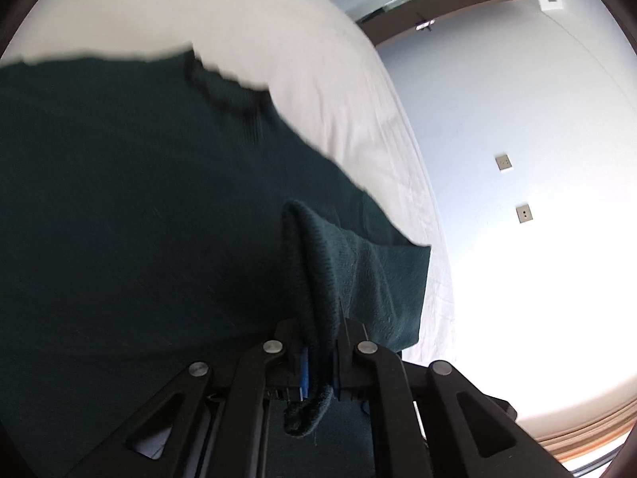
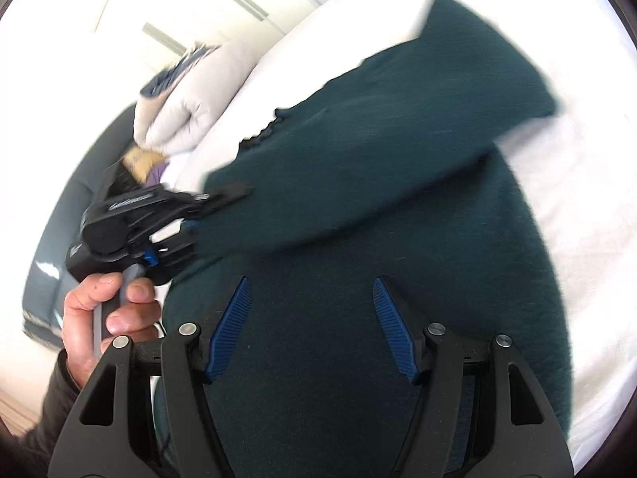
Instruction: Fold small clothes
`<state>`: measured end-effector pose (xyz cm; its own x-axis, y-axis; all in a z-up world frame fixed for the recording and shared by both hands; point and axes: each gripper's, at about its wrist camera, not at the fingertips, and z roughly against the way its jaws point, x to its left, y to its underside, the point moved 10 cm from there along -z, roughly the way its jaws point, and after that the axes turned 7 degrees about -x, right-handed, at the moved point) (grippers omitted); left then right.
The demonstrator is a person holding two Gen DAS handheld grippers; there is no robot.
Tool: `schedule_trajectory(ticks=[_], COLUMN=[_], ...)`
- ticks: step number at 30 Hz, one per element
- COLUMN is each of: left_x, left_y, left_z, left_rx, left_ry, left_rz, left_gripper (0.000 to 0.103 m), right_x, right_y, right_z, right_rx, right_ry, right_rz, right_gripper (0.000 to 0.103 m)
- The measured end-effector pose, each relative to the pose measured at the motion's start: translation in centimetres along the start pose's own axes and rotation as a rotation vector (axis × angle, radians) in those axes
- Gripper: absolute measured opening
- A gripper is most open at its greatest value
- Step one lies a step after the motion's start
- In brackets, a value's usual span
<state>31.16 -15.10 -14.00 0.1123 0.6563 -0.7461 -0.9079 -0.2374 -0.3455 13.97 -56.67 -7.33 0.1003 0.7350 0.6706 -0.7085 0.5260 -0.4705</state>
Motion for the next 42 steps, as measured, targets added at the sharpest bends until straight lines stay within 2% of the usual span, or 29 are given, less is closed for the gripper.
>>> schedule_trajectory(ticks=[3,7,14,20,24,26,28,29,30,31,32,33,35,37,40,42], left_x=[1.8,5.7,12.0,12.1,12.1,12.3,12.2,12.3,12.3,12.5,12.7,12.7,11.4,9.0,6.3,6.4], left_y=[-2.8,-4.8,-4.8,-4.7,-5.2,-5.0,-4.9,-5.0,-5.3,-5.7,-6.2,-6.6,-7.1,-6.9,-5.6,-4.7], left_z=[2.5,4.7,4.9,3.7,3.3,3.7,4.3,4.9,5.9,6.8,8.0,9.0,10.1,9.3,6.4,3.6], left_rx=[-0.045,-0.077,-0.056,-0.065,-0.071,-0.070,-0.075,-0.087,-0.109,-0.135,-0.173,-0.205,-0.255,-0.255,-0.216,-0.162], left_ry=[-0.039,-0.114,-0.192,-0.198,-0.184,-0.178,-0.199,-0.217,-0.248,-0.285,-0.348,-0.396,-0.437,-0.418,-0.437,-0.448], left_rz=[-0.018,-0.018,0.031,0.007,0.007,0.006,0.007,0.003,-0.008,-0.020,-0.037,-0.055,-0.128,-0.225,-0.405,-0.455], left_gripper=[0.007,0.007,0.007,0.008,0.011,0.012,0.017,0.025,0.040,0.046,0.062,0.066,0.066,0.066,0.066,0.066], right_x=[-1.1,-1.6,-2.7,-2.8,-4.8,-5.8,-5.9,-5.9,-5.8,-5.8,-5.8,-5.8,-5.3,-4.4,-2.9,-2.2], right_y=[-0.6,-1.5,-4.3,-7.4,-8.6,-8.5,-8.6,-8.6,-8.6,-8.8,-9.1,-9.5,-10.7,-12.4,-14.8,-15.5], right_z=[0.5,0.7,0.6,-0.2,-0.3,0.5,1.1,1.4,1.8,2.3,2.7,3.2,4.2,4.7,3.7,2.4], right_rx=[-0.019,-0.047,-0.091,-0.128,-0.154,-0.162,-0.165,-0.165,-0.162,-0.158,-0.158,-0.157,-0.159,-0.158,-0.119,-0.079], right_ry=[-0.034,-0.066,-0.112,-0.100,-0.061,-0.076,-0.078,-0.073,-0.070,-0.066,-0.063,-0.060,-0.063,-0.087,-0.130,-0.157], right_rz=[-0.067,-0.143,-0.288,-0.316,-0.359,-0.388,-0.381,-0.375,-0.367,-0.360,-0.352,-0.339,-0.304,-0.270,-0.228,-0.215], right_gripper=[0.063,0.063,0.063,0.063,0.063,0.063,0.063,0.063,0.063,0.063,0.063,0.063,0.063,0.063,0.063,0.063])
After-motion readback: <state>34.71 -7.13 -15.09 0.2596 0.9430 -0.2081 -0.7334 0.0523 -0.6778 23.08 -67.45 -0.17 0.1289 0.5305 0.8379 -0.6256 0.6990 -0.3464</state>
